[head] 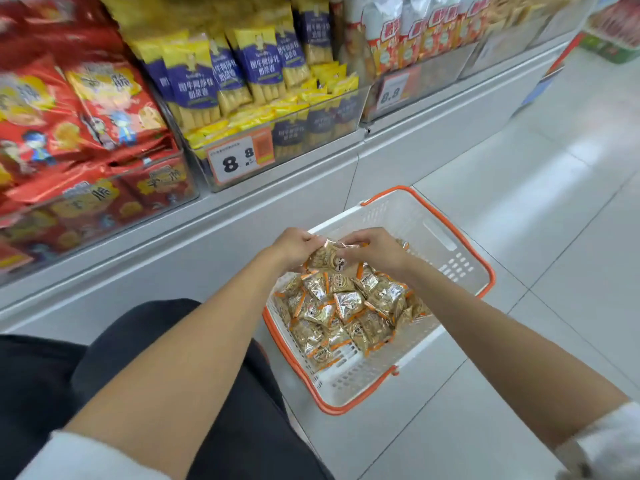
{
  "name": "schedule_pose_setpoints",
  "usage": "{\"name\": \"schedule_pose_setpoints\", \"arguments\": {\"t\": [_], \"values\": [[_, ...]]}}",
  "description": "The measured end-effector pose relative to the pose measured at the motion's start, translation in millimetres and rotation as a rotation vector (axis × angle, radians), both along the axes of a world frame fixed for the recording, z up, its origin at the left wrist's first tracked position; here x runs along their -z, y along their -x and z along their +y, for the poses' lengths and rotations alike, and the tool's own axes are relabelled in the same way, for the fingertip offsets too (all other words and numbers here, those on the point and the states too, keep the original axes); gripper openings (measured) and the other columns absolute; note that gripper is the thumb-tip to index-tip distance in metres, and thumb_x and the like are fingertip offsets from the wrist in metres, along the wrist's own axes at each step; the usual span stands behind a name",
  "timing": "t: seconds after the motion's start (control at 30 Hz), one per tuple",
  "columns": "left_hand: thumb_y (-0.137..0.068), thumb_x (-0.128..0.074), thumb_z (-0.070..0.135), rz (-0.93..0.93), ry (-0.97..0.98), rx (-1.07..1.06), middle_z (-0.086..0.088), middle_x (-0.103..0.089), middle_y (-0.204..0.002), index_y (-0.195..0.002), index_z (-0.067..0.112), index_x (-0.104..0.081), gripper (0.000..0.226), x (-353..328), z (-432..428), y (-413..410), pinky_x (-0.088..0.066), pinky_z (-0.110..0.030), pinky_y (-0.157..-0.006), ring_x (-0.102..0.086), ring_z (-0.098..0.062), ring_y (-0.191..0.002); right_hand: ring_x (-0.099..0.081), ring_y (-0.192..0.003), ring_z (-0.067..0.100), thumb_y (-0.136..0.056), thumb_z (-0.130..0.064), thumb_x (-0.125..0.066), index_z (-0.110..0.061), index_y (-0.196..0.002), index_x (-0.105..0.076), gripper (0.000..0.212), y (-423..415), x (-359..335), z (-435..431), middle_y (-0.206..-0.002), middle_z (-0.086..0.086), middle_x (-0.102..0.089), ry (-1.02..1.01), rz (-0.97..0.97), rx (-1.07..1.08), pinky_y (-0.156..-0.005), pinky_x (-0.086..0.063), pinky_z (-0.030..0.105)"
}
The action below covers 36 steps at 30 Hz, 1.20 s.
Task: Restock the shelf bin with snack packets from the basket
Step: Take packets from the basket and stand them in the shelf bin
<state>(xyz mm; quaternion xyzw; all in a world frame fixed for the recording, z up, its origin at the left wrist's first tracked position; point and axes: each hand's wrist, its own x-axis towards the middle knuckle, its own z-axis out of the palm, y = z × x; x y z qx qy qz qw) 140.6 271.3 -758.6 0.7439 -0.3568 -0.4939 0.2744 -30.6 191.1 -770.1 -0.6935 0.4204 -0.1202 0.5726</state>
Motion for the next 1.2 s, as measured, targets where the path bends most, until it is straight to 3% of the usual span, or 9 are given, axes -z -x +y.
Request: {"name": "schedule_pose_setpoints", "arguments": {"t": [0.13, 0.27, 0.33, 0.5, 0.63, 0.73, 0.93, 1.03, 1.2], "values": [[-0.097, -0.056, 0.030, 0.191, 0.230, -0.184, -0.007, -0.063, -0.088, -0.094, 0.007, -0.068, 0.026, -48, 7, -9, -0.056, -0.018, -0.060, -0.061, -0.015, -0.079, -0.065, -0.068, 0.007, -0.084, -0.012, -0.074, -0.001, -0.101, -0.072, 0.020, -7, -55, -6, -0.075, -0.002, -0.070, -0.144, -0.248, 0.098, -0.066, -0.049, 0.022], [-0.097, -0.056, 0.025, 0.274, 0.409, -0.262, -0.004, -0.065, -0.083, -0.089, 0.009, -0.068, 0.022, -99, 10, -14, -0.055, -0.016, -0.057, -0.062, -0.010, -0.072, -0.067, -0.091, 0.024, -0.088, -0.023, -0.065, 0.004, -0.112, -0.065, 0.036, -21, -92, -10, -0.101, 0.015, -0.070, -0.390, -0.535, 0.140, -0.086, -0.054, 0.034], [-0.097, -0.055, 0.025, 0.262, 0.462, -0.283, -0.008, -0.065, -0.087, -0.093, 0.006, -0.069, 0.023, -119, 13, -17, -0.055, -0.016, -0.056, -0.062, -0.013, -0.075, -0.068, -0.087, 0.020, -0.092, -0.027, -0.059, -0.001, -0.107, -0.066, 0.031, -28, -110, -7, -0.097, 0.013, -0.071, -0.390, -0.588, 0.136, -0.082, -0.054, 0.030], [-0.095, -0.059, 0.029, 0.334, 0.476, -0.321, -0.019, -0.066, -0.110, -0.105, 0.000, -0.068, 0.032, -148, 22, -38, -0.059, -0.023, -0.062, -0.061, -0.024, -0.091, -0.068, -0.092, 0.023, -0.091, -0.038, -0.057, 0.000, -0.112, -0.066, 0.044, -44, -150, 3, -0.107, 0.019, -0.069, -0.266, -0.592, 0.090, -0.080, -0.054, 0.030], [-0.097, -0.054, 0.029, 0.376, 0.501, -0.369, -0.012, -0.070, -0.109, -0.104, 0.006, -0.068, 0.028, -173, 30, -55, -0.057, -0.021, -0.067, -0.067, -0.020, -0.094, -0.068, -0.102, 0.022, -0.092, -0.022, -0.064, -0.005, -0.119, -0.063, 0.032, -56, -181, 16, -0.113, 0.014, -0.070, -0.203, -0.523, 0.005, -0.088, -0.055, 0.039], [-0.099, -0.051, 0.026, 0.355, 0.528, -0.296, -0.010, -0.072, -0.106, -0.102, 0.005, -0.068, 0.028, -197, 43, -70, -0.056, -0.026, -0.083, -0.070, -0.018, -0.095, -0.070, -0.098, 0.029, -0.082, -0.004, -0.074, -0.004, -0.103, -0.065, 0.024, -68, -206, 25, -0.101, 0.014, -0.073, -0.099, -0.427, -0.069, -0.083, -0.058, 0.038], [-0.092, -0.064, 0.015, 0.026, 0.508, -0.068, -0.004, -0.070, -0.098, -0.108, 0.008, -0.067, 0.018, -260, 76, -117, -0.058, -0.021, -0.074, -0.068, -0.009, -0.084, -0.070, -0.080, 0.017, -0.085, -0.008, -0.072, -0.010, -0.094, -0.069, 0.010, -113, -267, 32, -0.088, 0.006, -0.073, 0.132, -0.526, 0.054, -0.068, -0.056, 0.023], [-0.079, -0.078, 0.012, -0.232, 0.586, -0.045, 0.002, -0.068, -0.104, -0.121, 0.023, -0.063, 0.047, -304, 88, -149, -0.055, -0.019, -0.073, -0.065, -0.007, -0.087, -0.069, -0.078, 0.008, -0.089, -0.012, -0.068, -0.011, -0.100, -0.071, 0.011, -143, -299, 46, -0.090, 0.001, -0.074, 0.337, -0.509, -0.066, -0.069, -0.056, 0.022], [-0.085, -0.072, 0.025, -0.410, 0.721, -0.132, 0.014, -0.072, -0.088, -0.102, 0.028, -0.072, 0.017, -377, 114, -199, -0.052, -0.017, -0.067, -0.063, 0.002, -0.080, -0.067, -0.079, 0.006, -0.090, -0.015, -0.069, -0.013, -0.104, -0.068, 0.014, -206, -357, 68, -0.094, 0.001, -0.073, 0.551, -0.478, -0.206, -0.073, -0.058, 0.025]]}}
